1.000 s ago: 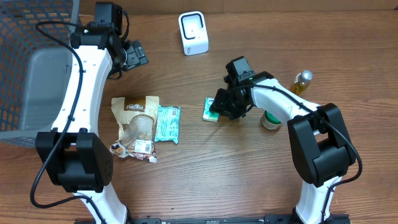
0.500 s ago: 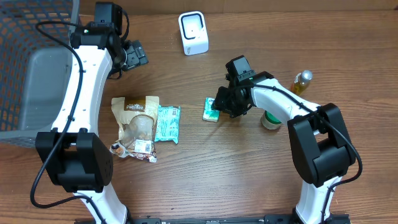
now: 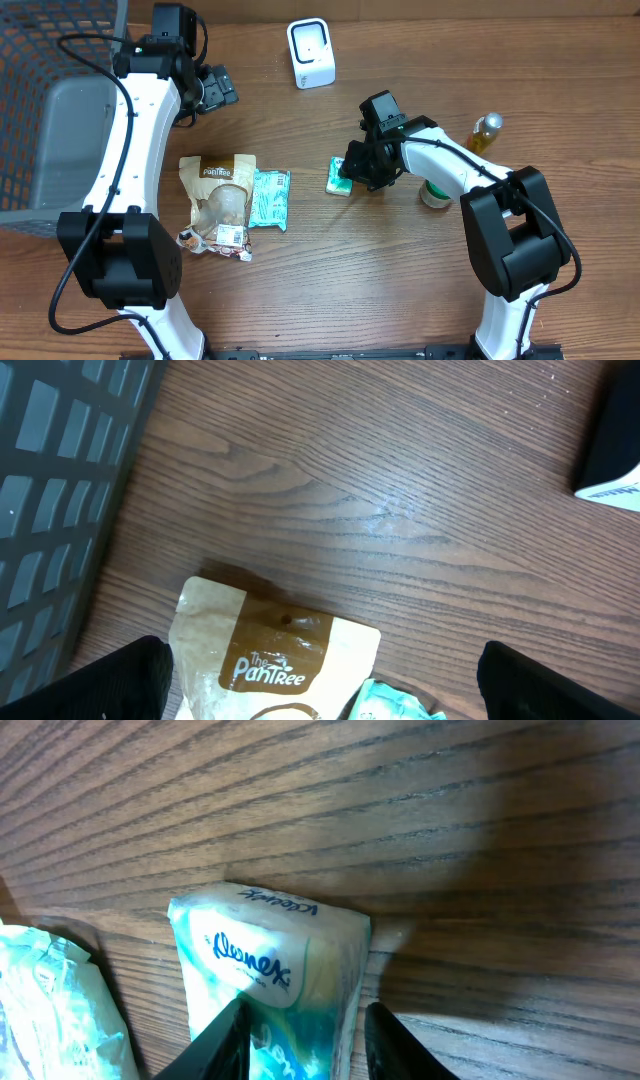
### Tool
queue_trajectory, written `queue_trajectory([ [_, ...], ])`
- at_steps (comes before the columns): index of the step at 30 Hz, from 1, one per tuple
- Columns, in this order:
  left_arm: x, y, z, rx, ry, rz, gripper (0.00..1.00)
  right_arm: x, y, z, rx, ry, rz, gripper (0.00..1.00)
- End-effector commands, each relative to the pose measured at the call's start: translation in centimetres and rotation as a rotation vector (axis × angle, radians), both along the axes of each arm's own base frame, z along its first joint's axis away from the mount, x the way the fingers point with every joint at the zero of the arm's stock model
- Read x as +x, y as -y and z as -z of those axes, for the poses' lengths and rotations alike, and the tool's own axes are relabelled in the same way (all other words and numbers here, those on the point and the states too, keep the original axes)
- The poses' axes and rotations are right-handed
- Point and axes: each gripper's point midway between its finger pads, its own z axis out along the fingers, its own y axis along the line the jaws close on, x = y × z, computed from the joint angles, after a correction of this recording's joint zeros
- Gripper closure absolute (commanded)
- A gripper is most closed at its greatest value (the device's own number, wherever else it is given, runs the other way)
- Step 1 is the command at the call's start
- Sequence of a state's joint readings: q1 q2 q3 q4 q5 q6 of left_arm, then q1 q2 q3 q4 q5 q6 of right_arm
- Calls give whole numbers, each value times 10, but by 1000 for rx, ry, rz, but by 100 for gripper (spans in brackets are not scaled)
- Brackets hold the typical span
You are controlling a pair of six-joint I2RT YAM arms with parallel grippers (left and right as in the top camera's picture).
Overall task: Scan the item barcode
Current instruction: 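Hold the Kleenex pack on the table with the right gripper, then lift the Kleenex pack and tilt it with the right gripper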
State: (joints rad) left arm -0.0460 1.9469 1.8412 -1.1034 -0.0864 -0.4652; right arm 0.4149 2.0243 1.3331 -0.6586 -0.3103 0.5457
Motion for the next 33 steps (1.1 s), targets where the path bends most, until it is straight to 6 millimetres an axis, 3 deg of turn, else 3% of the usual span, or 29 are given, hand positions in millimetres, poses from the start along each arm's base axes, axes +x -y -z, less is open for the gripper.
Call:
queue_trajectory([
  [1, 3, 4, -11, -10, 31, 0, 0, -2, 0, -5, -2, 11, -3, 67],
  [4, 3, 4, -11, -10, 31, 0, 0, -7, 2, 8, -11, -10, -3, 69],
  [7, 3, 4, -11, -9, 31, -1, 0, -12, 4, 14, -17, -24, -3, 78],
  [10, 3, 4, -11, -10, 31, 0, 0, -13, 5, 14, -19, -28, -2, 91],
  [13, 3, 4, -11, -9, 31, -1, 0, -13, 4, 14, -14, -32, -3, 96],
  [17, 3, 4, -11, -9, 31, -1, 0, -15, -5, 6, 73, -50, -37, 96],
  [19, 3, 4, -11, -10, 31, 0, 0, -17, -20, -11, 217, -42, -125, 96],
  [23, 3, 4, -11, -9, 31, -1, 0, -33, -52, -85, 731, 27, -397, 96],
  [25, 3, 4, -11, -10, 31, 0, 0, -44, -52, -128, 996, 96, -519, 96],
  [27, 3, 4, -11, -9, 31, -1, 0, -50, -45, -157, 1174, 170, -587, 96],
  [33, 3, 4, -11, -9, 31, -1, 0, -51, -40, -156, 1176, 204, -592, 96],
])
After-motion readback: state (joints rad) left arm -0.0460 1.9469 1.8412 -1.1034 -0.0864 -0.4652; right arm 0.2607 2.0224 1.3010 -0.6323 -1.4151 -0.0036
